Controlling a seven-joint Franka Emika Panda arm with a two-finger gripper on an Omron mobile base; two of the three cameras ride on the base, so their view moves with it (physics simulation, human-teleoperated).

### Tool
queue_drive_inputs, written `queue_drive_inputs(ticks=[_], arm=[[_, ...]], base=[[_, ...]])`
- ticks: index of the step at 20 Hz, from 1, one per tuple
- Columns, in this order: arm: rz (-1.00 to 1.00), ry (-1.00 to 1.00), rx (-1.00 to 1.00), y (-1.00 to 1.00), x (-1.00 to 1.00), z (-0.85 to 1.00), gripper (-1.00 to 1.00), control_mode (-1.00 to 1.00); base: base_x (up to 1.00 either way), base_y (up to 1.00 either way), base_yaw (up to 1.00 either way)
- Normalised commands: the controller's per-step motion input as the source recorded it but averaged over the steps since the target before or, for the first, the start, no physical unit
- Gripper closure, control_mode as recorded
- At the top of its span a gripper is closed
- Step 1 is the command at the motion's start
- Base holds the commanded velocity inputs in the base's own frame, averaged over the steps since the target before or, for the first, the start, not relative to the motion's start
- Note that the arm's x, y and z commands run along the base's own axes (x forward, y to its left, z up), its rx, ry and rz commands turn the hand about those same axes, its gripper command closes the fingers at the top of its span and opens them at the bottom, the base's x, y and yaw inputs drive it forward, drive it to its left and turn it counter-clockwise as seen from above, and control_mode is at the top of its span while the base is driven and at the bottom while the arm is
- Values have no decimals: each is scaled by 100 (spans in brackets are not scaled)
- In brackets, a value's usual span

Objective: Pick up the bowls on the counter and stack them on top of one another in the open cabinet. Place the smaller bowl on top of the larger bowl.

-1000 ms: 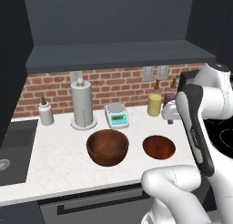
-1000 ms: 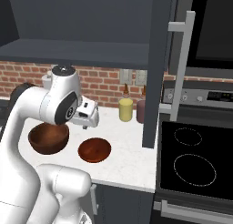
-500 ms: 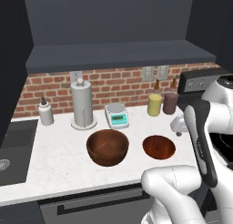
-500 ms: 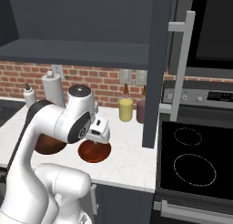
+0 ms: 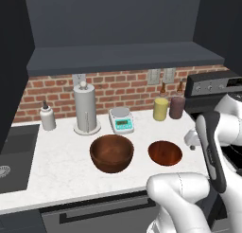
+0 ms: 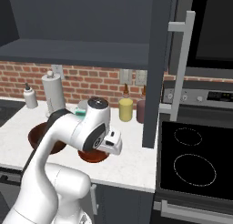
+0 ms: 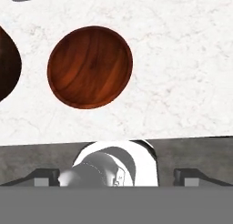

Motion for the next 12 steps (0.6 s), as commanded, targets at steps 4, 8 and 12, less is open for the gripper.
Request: queue_drive_inputs(ticks=[4, 8, 12], arm=[[-1, 1, 1, -18, 8, -33, -100, -100], [-5, 0, 1, -3, 22, -29, -100, -100], [-4, 1, 2, 0, 38, -29, -100, -100]], base=[[0, 0, 0], [0, 0, 0], [0, 0, 0]])
